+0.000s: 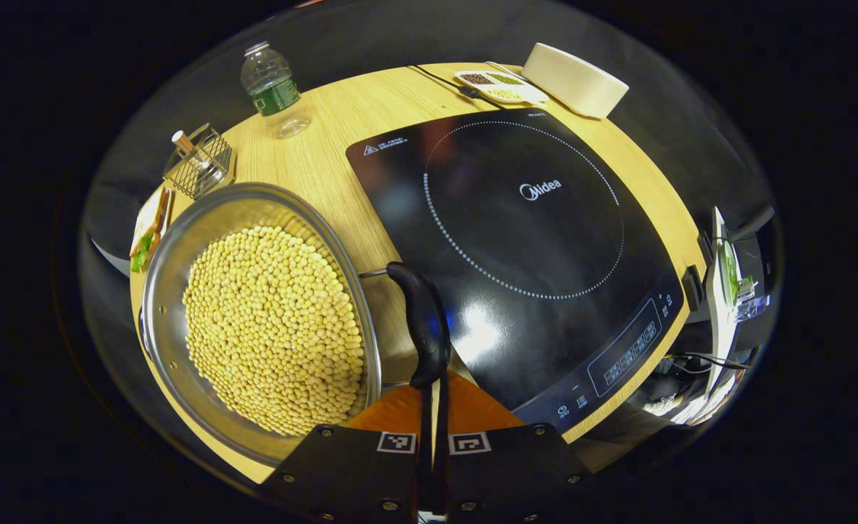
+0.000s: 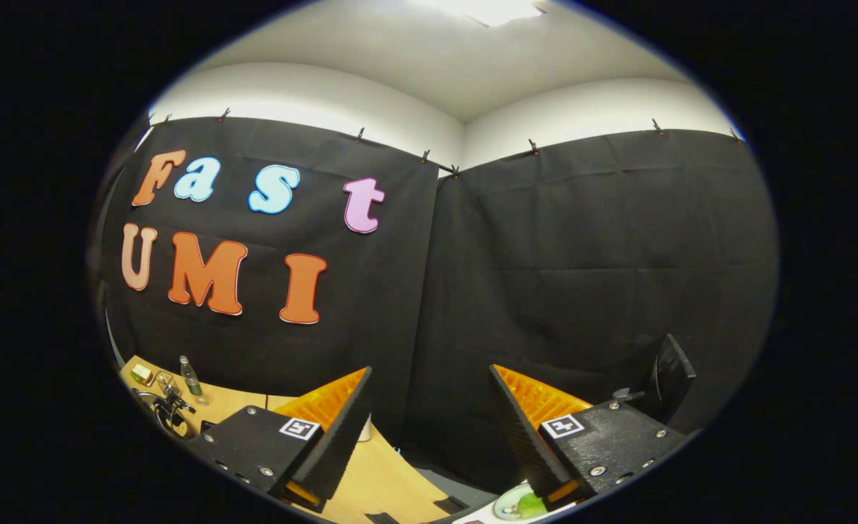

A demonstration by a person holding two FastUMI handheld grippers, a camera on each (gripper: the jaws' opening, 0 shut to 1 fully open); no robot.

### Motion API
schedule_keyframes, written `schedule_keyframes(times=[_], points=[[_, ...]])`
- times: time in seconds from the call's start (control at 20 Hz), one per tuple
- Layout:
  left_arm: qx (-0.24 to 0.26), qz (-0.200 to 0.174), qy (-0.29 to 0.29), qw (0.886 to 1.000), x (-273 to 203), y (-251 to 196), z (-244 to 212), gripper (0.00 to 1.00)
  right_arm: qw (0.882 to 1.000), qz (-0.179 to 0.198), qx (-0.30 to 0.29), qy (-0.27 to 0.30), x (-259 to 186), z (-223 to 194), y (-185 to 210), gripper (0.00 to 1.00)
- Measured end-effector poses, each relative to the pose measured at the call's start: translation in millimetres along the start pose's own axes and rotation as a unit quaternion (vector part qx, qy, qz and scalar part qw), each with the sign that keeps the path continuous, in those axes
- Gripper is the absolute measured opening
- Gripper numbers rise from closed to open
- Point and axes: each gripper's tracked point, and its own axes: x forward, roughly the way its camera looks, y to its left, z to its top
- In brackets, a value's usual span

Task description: First push the handle of the pot to place it horizontally, then grasp the pot with both hands and set it on the induction cooktop.

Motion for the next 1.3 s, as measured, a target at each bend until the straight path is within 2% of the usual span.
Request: schedule_keyframes(times=[0.15,0.5,1.0,1.3], points=[[-0.010,-0.005,-0.015,1.000,3,2,14,0.02,1.000,0.004,0.001,-0.001,-6,0,3,0.97],[-0.073,-0.049,-0.047,0.995,2,14,41,0.01,0.999,0.012,-0.021,0.024,-11,-21,17,0.95],[-0.106,-0.043,-0.088,0.990,7,27,60,0.02,0.997,0.053,-0.013,0.059,-12,-45,56,0.95],[-0.092,-0.037,-0.140,0.985,-41,49,47,0.02,0.992,0.087,-0.004,0.091,-3,-69,102,0.95]])
